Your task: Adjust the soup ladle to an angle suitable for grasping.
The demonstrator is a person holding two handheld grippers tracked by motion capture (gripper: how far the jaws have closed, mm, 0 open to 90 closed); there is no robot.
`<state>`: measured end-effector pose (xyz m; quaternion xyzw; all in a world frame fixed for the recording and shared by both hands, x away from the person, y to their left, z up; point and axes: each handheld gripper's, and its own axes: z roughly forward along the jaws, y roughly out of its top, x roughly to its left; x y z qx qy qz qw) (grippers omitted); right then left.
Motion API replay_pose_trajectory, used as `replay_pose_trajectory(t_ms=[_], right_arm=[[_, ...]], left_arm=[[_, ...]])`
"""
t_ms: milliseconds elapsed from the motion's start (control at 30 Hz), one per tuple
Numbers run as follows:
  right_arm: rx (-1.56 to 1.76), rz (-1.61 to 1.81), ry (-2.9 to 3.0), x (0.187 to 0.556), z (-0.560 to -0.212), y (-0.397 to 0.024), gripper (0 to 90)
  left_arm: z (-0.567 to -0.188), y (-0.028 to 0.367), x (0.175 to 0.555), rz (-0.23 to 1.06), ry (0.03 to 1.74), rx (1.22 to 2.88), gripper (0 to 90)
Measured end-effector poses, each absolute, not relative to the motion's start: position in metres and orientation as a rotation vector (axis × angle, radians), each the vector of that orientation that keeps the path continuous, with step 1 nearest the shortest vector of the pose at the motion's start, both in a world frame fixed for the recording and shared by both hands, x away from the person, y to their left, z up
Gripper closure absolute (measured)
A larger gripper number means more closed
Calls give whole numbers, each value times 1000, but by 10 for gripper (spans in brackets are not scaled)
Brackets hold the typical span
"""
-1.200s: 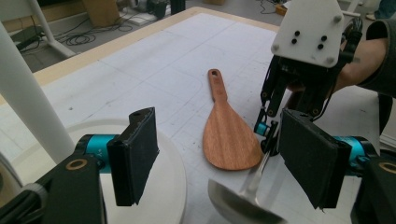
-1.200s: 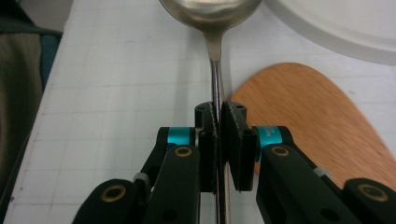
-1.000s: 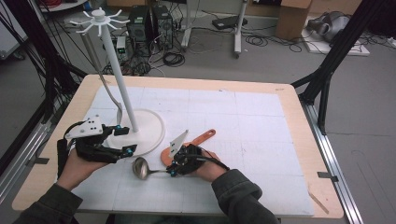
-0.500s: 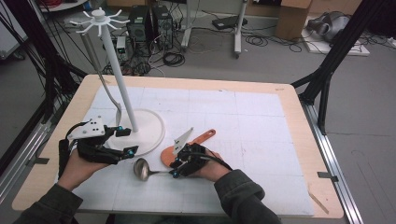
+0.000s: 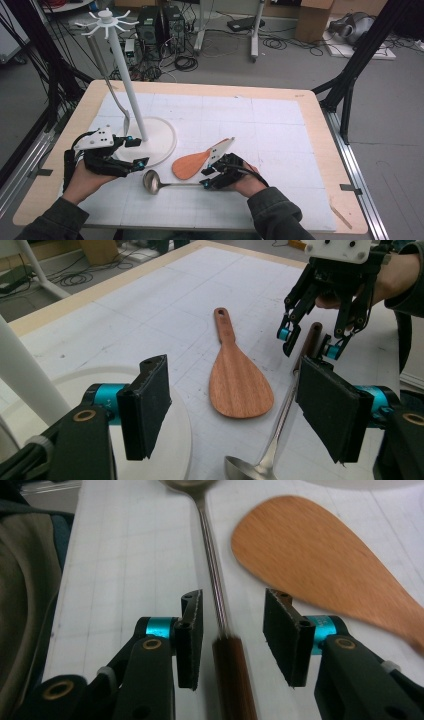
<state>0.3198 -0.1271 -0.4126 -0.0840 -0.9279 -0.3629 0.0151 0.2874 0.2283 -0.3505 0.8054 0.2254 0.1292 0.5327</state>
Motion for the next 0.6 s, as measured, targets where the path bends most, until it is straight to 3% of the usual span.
replay_pose_trajectory(t_ms=[600], right_arm=[[-307,-1038,-2925,317,-429,-180,643]], left_arm=[[-352,223,288,287,528,1934,304]])
